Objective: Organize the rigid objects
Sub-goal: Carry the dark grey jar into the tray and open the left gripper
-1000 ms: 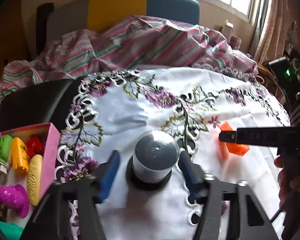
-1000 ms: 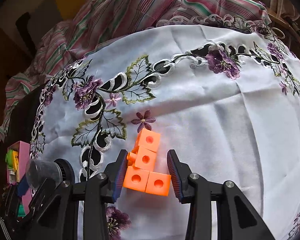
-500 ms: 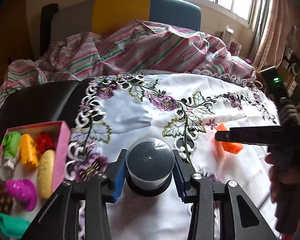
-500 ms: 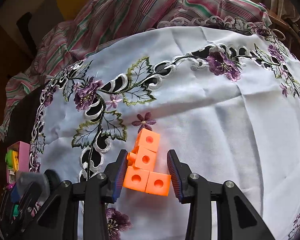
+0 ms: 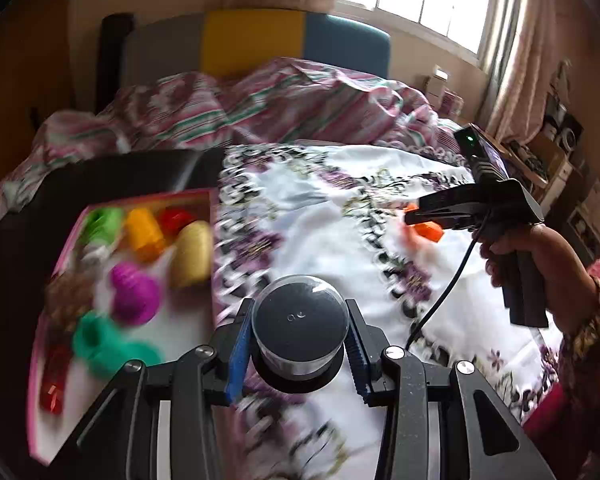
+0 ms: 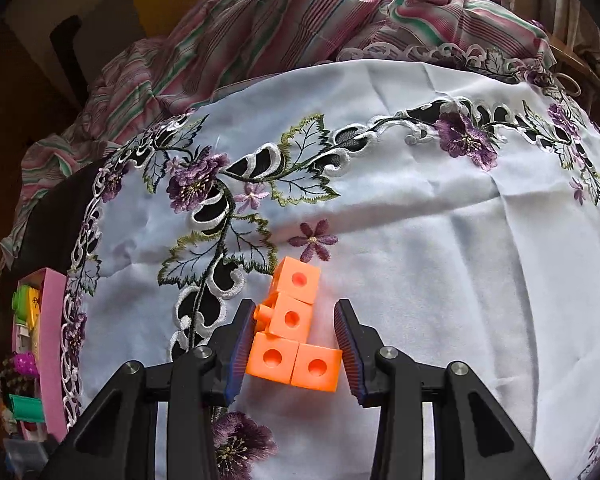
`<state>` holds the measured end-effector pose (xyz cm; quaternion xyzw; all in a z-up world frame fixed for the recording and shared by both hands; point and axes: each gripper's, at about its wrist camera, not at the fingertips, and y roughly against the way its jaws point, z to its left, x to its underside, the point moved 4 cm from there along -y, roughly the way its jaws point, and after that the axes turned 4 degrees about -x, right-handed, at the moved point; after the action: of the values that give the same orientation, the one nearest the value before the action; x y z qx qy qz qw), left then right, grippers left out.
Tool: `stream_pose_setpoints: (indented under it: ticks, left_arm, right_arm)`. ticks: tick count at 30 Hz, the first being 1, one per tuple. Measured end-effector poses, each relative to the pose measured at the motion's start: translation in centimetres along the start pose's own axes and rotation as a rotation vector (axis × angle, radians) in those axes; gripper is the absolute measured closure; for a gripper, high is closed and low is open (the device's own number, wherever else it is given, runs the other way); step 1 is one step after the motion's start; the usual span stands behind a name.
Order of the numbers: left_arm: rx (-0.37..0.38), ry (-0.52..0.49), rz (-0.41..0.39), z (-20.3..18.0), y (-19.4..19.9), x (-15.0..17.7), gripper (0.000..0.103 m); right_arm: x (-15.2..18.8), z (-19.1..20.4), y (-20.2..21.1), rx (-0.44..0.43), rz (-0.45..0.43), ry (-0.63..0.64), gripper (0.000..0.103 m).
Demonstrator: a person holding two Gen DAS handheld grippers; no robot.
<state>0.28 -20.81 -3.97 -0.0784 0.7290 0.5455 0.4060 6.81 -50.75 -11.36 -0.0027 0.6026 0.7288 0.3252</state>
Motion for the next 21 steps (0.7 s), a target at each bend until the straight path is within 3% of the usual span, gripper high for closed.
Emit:
stream_pose_setpoints:
  ticks: [11,21]
  left_arm:
    - [-0.137,0.158,0.043,10.5,3.4,5.4,0.06]
    - [-0.215,0.149,0.051,13.9,2.6,7.2,0.06]
  right_arm:
    - [1.0,0.8,0.6,0.012,-0.029,0.021,0.063]
    - [1.2,1.9,1.7,-0.025,-0.09,0.04,0.063]
